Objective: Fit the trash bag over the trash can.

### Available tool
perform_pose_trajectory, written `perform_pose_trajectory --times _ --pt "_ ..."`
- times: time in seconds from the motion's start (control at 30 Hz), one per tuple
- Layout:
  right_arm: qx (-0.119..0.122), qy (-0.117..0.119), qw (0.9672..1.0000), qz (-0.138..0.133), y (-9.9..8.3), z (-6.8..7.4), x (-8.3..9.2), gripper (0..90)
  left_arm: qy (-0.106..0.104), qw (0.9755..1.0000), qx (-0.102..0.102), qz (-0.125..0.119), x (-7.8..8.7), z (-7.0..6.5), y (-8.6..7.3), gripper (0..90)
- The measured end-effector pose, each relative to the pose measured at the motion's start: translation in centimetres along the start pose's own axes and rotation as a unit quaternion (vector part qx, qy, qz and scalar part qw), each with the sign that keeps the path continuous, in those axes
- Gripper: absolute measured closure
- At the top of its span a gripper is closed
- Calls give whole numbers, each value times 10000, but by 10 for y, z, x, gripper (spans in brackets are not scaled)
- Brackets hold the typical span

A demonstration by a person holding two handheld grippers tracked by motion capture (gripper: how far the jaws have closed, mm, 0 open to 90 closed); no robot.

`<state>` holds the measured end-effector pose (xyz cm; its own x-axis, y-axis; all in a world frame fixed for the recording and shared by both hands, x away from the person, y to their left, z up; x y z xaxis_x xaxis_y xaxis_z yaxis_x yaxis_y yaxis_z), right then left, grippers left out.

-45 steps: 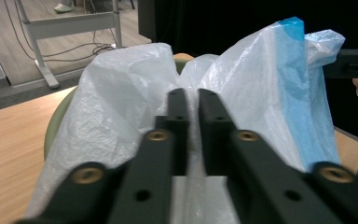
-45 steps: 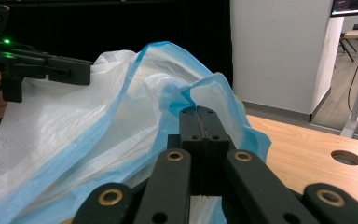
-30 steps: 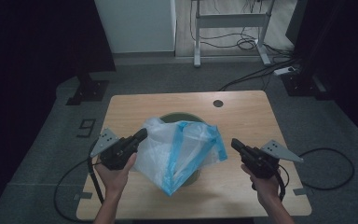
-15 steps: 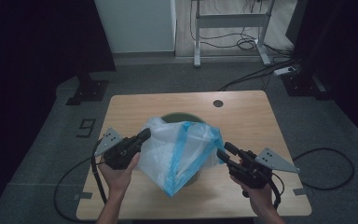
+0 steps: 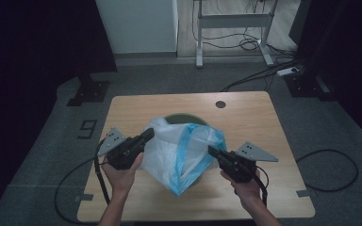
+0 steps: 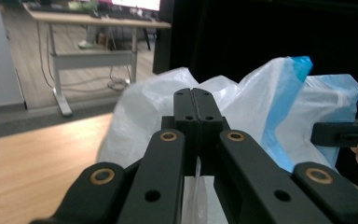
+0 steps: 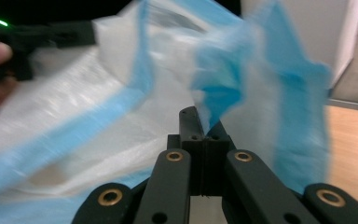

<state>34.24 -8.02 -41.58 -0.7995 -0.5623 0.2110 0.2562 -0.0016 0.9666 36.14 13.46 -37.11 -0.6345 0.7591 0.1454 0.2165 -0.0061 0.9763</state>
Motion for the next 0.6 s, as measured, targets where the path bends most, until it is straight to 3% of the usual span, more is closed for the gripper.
perform_pose_trajectory --times 0.17,0.2,0.3,0.4,0.6 --pt "-63 -447 9989 96 6 -33 -4 890 20 9996 160 -248 1 9 9 900" --pt "-45 -634 9979 111 9 -45 -6 889 20 9994 199 -271 0 11 10 900" --pt "-77 -757 9970 111 14 -55 -8 889 45 9990 255 -355 -1 15 13 900" --pt "22 -1073 9942 5 30 -73 -8 889 101 9986 261 -448 -2 19 17 900" --pt "42 -1189 9928 -171 42 -81 -1 890 148 9975 388 -572 6 26 13 900"
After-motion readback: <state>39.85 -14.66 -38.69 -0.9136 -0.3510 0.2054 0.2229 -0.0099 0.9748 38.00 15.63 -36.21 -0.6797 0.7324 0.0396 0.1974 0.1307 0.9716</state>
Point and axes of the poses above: each handheld gripper's, and its own axes: x roughly backward along the jaws, y roughly out of its top, z roughly to its left, the point moved 10 cm from there along -x, roughly forward along the jaws, and after that the axes turned 9 degrees about -y, right-handed, at the moved point
